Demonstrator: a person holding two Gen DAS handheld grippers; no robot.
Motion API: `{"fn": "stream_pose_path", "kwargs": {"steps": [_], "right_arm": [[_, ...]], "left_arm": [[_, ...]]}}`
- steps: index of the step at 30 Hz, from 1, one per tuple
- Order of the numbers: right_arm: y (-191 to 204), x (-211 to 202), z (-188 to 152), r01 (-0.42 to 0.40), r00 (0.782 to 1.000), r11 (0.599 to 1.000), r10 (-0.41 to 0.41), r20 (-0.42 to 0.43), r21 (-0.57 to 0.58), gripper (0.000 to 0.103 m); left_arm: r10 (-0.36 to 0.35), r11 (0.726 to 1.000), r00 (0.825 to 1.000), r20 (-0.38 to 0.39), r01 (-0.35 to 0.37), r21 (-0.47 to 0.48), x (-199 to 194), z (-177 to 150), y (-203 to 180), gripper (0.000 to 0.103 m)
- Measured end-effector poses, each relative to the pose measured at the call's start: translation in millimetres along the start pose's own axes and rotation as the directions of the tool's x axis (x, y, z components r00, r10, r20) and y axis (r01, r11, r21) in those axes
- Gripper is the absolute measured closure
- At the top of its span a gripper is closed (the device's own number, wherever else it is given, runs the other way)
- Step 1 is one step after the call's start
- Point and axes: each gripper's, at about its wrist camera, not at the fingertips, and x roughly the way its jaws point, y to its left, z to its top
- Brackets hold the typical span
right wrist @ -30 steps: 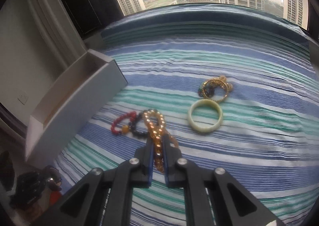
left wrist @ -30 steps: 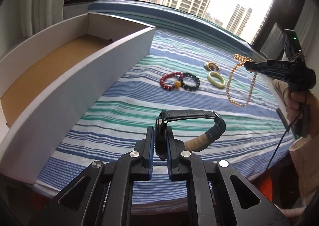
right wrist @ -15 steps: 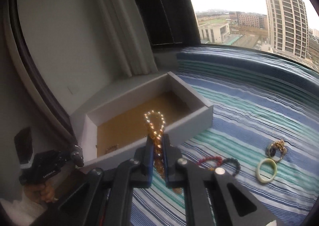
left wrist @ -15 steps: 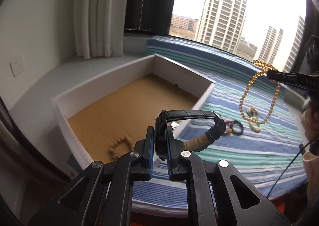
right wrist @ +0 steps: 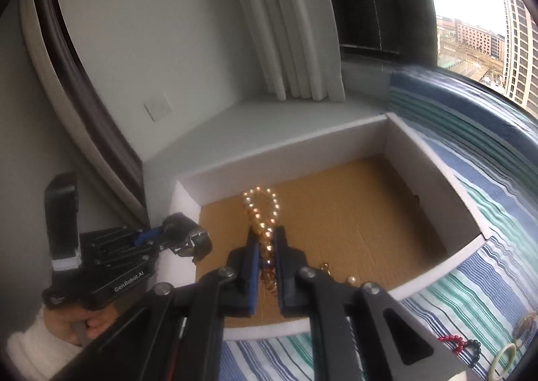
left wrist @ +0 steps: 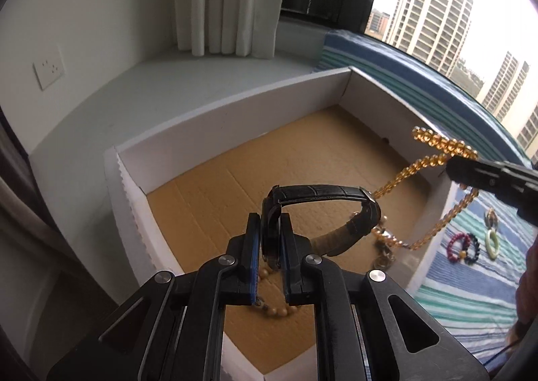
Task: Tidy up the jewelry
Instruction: 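Carry the watch and necklace into the white box and open both tools, then move both tools back over the remaining jewelry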
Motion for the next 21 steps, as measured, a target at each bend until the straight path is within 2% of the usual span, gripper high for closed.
{"fn": "stream_pose_path", "kwargs": {"steps": [3,6,8,9,10,12,15,18,20,21], "right_arm": [[-2,40,-7,0.002,0.998,1.000,-0.001,-0.062,0.017,0.095],[1,63,-13,-0.003,0.996,1.000,0.005,-0.091,0.025,0.093],[3,68,-12,0.026,0.995,0.999,-0.024,-0.100,0.019,0.092],[5,68,-11,0.039,0.994,0.999,-0.037,-0.103,0.013,0.086],[8,65,-10,0.057,0.994,0.998,-0.056,-0.093,0.003,0.069],[12,50,-10,0.102,0.994,0.995,-0.103,-0.034,-0.018,0.041],[15,16,-10,0.124,0.991,0.992,-0.121,0.063,-0.040,0.041],[16,-25,-20,0.155,0.975,0.986,-0.143,0.167,-0.056,0.039],[16,-49,-34,0.185,0.961,0.981,-0.166,0.221,-0.066,0.033],[15,-60,-44,0.204,0.952,0.976,-0.181,0.246,-0.070,0.026]], "left_arm": [[0.028,0.999,0.999,-0.040,-0.029,-0.025,24,1,8,0.094],[0.054,0.998,0.996,-0.066,-0.057,-0.038,40,-1,14,0.093],[0.077,0.996,0.994,-0.074,-0.080,-0.036,46,-2,16,0.088],[0.083,0.996,0.994,-0.069,-0.086,-0.035,45,-1,17,0.073],[0.097,0.995,0.993,-0.060,-0.099,-0.034,44,-1,17,0.054],[0.129,0.991,0.992,-0.014,-0.130,-0.026,32,-2,16,0.037],[0.138,0.990,0.990,0.041,-0.137,-0.010,10,-3,9,0.031],[0.112,0.993,0.989,0.099,-0.114,0.016,-17,-9,-8,0.024],[0.086,0.994,0.986,0.140,-0.094,0.050,-36,-19,-27,0.018],[0.068,0.994,0.985,0.157,-0.080,0.070,-45,-25,-36,0.015]]}}
